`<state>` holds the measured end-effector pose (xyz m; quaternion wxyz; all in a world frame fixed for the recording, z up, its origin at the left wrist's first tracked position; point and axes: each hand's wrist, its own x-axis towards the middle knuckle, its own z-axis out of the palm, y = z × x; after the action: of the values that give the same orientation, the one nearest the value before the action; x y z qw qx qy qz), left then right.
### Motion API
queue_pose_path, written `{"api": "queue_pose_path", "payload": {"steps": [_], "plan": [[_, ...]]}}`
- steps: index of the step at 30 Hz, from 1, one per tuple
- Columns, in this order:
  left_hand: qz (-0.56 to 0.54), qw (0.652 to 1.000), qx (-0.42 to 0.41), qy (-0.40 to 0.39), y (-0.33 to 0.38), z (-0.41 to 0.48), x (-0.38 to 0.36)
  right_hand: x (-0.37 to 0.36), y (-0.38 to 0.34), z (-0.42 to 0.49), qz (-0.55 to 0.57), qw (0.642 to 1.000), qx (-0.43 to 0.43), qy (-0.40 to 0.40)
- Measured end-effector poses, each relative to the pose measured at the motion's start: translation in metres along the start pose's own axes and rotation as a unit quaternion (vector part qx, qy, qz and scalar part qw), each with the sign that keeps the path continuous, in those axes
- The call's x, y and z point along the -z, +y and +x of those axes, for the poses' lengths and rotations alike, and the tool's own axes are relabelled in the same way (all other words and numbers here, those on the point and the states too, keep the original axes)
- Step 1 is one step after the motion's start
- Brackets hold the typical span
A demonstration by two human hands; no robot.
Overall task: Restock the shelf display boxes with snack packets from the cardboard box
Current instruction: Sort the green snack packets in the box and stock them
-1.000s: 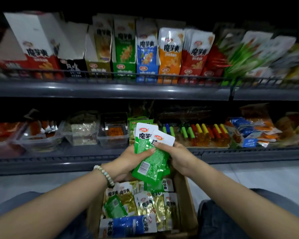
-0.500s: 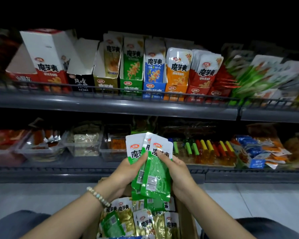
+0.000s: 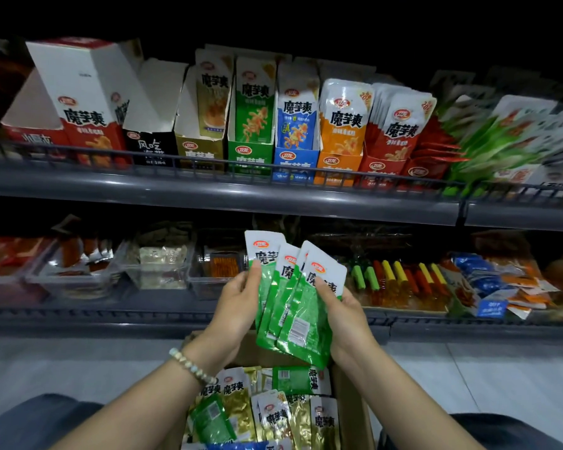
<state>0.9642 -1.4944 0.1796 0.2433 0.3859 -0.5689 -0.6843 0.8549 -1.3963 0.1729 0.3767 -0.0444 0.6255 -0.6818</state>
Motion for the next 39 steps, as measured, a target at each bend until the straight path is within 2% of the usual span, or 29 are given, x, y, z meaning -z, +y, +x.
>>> {"api": "queue_pose_path", "payload": {"steps": [2,6,10,16,19,23,25,29,31,33,37,39], "plan": [[0.027,0.999,0.009,-0.04,-0.004,0.003,-0.001,0.001,-0.003,0.001,0.002,1.0,0.02,0.013],[0.091,0.987,0.021,-0.128,-0.015,-0.001,-0.01,-0.009,0.005,-0.009,-0.018,0.998,0.061,-0.012],[0.16,0.979,0.005,-0.128,-0.028,-0.004,-0.015,-0.013,0.012,-0.012,-0.031,0.997,0.061,-0.027],[0.041,0.985,0.032,-0.166,-0.01,-0.002,-0.01,-0.005,-0.018,-0.007,-0.095,0.989,0.075,-0.087],[0.013,0.983,0.063,-0.169,-0.014,0.003,-0.007,-0.007,-0.02,-0.014,-0.049,0.989,0.043,-0.129],[-0.035,0.973,0.143,-0.176,-0.027,0.004,-0.009,-0.016,-0.009,-0.025,0.007,0.99,0.002,-0.141],[-0.051,0.975,0.142,-0.165,-0.018,0.0,-0.009,-0.02,-0.006,-0.027,0.057,0.986,-0.037,-0.15],[0.0,0.958,0.139,-0.25,0.003,-0.007,-0.002,-0.023,-0.005,-0.026,0.136,0.974,-0.069,-0.167],[0.012,0.96,0.137,-0.244,0.008,-0.011,-0.001,-0.023,-0.007,-0.028,0.163,0.964,-0.09,-0.191],[0.008,0.972,0.127,-0.196,0.008,-0.009,0.001,-0.021,-0.009,-0.028,0.131,0.969,-0.069,-0.195],[-0.081,0.981,0.114,-0.138,0.015,-0.004,0.005,-0.017,-0.013,-0.025,-0.069,0.984,0.057,-0.156],[-0.119,0.978,0.114,-0.132,0.019,-0.003,0.005,-0.015,-0.01,-0.02,-0.085,0.983,0.055,-0.152]]}}
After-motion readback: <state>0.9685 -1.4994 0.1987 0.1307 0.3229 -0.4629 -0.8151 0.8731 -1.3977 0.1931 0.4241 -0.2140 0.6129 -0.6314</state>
